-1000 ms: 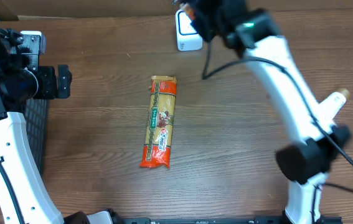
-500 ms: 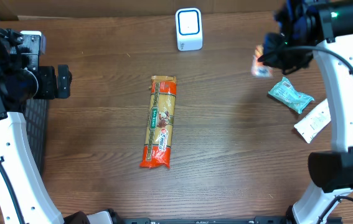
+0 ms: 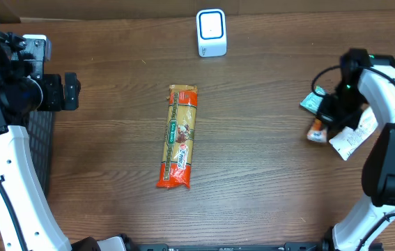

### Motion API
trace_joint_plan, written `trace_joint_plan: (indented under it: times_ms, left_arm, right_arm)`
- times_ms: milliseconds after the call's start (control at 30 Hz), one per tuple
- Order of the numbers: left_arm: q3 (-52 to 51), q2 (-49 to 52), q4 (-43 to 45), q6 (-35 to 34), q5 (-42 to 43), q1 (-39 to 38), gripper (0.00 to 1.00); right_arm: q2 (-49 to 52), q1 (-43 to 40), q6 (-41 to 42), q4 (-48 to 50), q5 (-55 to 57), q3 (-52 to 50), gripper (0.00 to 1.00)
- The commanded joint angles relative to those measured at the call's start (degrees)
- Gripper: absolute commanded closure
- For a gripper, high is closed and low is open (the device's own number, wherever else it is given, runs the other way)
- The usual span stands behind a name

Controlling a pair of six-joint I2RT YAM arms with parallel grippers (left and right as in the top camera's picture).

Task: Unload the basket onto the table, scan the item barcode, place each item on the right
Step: 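Carry the snack bar to the right edge and release it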

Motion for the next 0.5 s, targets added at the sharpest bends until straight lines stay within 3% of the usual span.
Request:
trace_joint_plan:
  times_ms: [0, 67, 133, 467]
  left_arm:
    - [0.0, 0.3, 0.2, 0.7, -0.4, 0.2, 0.0]
    - [0.0, 0.3, 0.2, 0.7, -0.4, 0.2, 0.0]
    - [0.0, 0.3, 0.2, 0.7, -0.4, 0.2, 0.0]
    - [0.0, 0.3, 0.2, 0.7, -0.4, 0.1, 0.0]
  right_arm:
    - [-0.9, -1.2, 0.3, -0.2, 0.9, -0.4, 0.71]
    - [-1.2, -1.2, -1.4, -1.0, 0.4, -0.1, 0.5]
    - [-1.9, -0.8, -2.9, -1.0, -1.2, 0.1, 0.44]
    - [-9.6, 2.6, -5.2, 0.4, -20.9, 6.9, 0.44]
